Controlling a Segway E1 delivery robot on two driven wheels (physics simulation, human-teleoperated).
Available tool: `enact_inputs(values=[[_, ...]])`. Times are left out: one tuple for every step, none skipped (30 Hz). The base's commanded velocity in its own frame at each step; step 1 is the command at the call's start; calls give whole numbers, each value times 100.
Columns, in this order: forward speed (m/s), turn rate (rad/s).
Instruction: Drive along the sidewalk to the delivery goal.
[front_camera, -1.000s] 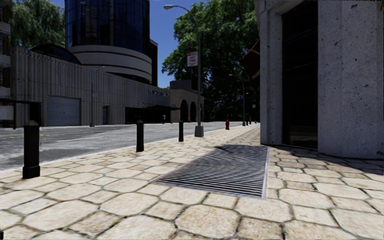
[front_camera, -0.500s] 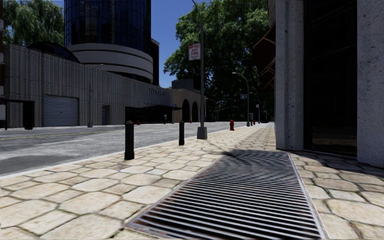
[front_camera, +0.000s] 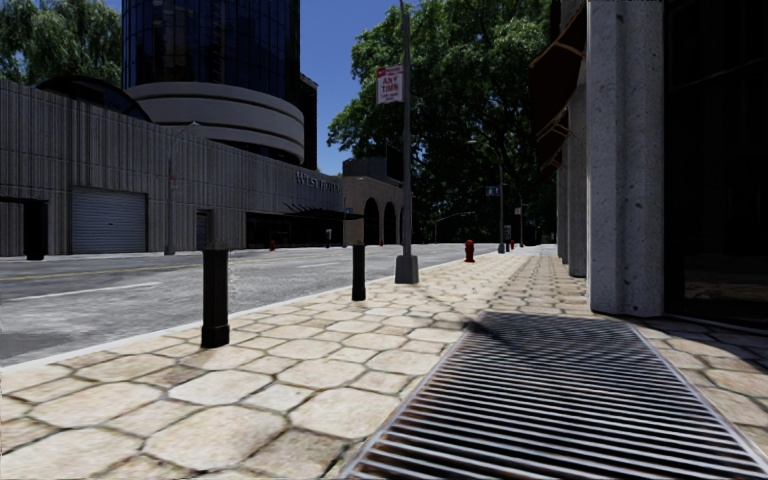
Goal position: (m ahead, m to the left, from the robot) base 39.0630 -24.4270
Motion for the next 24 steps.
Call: enact_inputs(values=[[200, -12], [200, -12], [200, -23], [200, -35], [200, -47], [200, -47], [200, -53], [200, -56], [200, -56], [200, -56], [200, -56], [200, -56], [200, -56], [200, -56], [200, -56], [200, -55], [200, -10], [200, -10], [200, 0], [200, 0], [200, 0], [200, 0], [200, 0], [200, 0]])
